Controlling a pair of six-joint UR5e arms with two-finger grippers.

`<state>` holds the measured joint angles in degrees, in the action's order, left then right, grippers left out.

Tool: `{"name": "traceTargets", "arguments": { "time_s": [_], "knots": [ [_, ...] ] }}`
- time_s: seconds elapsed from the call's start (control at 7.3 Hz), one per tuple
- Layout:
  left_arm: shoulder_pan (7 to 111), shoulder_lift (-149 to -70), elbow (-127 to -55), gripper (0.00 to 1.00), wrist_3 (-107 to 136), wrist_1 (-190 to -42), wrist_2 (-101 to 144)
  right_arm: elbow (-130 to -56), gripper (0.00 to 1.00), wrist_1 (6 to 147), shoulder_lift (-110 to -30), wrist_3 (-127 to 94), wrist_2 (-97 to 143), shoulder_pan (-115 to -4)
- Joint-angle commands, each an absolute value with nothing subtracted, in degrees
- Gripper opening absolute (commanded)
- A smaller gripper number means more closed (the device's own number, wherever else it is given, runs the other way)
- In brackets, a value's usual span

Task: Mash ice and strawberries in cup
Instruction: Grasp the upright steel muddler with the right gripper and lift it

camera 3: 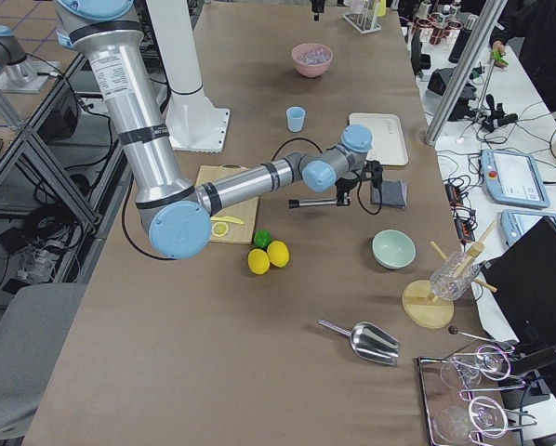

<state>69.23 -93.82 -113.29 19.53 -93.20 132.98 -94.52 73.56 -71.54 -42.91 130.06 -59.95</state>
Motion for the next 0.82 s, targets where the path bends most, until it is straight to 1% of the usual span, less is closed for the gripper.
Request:
{"name": "traceTargets", "arguments": {
  "time_s": [0.0,0.27,0.41,0.55,0.68],
  "knots": [
    [69.87,-93.26,-112.94,0.96,19.34,-93.16,133.15,-109.18,0.0,73.21,-69.89,-56.18,119.06,-55.67],
    [72.49,-93.52,-111.45,0.96,18.72,-92.99,132.98,-114.15,0.0,73.21,-64.9,-62.11,104.05,-46.02],
    [73.38,-93.43,-111.36,0.96,18.72,-92.99,132.98,-114.95,0.0,71.73,-61.73,-66.75,93.8,-38.66],
    [74.52,-93.69,-110.57,0.96,17.76,-92.99,132.89,-114.61,0.0,65.11,-61.18,-68.54,82.73,-29.8],
    [77.23,-93.95,-107.87,0.96,10.88,-92.9,133.15,-113.39,0.0,57.56,-61.17,-67.6,68.26,-19.61]
  ]
}}
